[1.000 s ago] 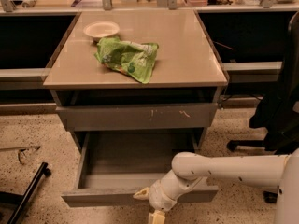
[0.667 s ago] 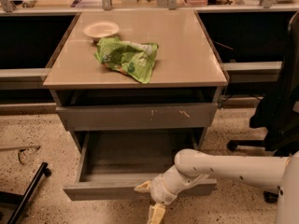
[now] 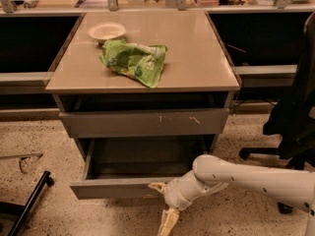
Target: Close middle drawer
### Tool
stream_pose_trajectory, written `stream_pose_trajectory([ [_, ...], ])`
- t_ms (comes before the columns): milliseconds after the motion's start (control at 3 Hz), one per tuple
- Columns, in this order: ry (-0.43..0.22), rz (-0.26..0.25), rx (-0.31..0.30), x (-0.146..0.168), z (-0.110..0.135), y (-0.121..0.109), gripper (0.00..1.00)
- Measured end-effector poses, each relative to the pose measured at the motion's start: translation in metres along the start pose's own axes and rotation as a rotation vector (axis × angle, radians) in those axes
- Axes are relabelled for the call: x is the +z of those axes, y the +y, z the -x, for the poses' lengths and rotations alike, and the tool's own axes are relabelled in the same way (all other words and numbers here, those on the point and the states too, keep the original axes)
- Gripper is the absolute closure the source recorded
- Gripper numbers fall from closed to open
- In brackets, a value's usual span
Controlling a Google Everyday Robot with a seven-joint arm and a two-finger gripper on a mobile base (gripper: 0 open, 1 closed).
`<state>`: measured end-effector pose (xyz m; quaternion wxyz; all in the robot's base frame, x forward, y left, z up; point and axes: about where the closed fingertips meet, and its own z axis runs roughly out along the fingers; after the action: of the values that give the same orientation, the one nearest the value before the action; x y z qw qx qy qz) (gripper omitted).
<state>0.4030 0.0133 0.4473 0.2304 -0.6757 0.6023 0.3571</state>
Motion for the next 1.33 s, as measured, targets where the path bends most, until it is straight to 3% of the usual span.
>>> stream_pose_trajectory([
  [333, -0.005, 0.001, -0.009, 0.004, -0.004, -0.02, 0.0],
  [667, -0.013, 0.027, -0.023, 0.014, -0.017, -0.054, 0.0],
  [1000, 0.009, 0.021, -0.049, 0.016, -0.018, -0.093, 0.0],
  [1333, 0.076, -0.014, -0.102, 0.016, -0.004, -0.116, 0.0],
])
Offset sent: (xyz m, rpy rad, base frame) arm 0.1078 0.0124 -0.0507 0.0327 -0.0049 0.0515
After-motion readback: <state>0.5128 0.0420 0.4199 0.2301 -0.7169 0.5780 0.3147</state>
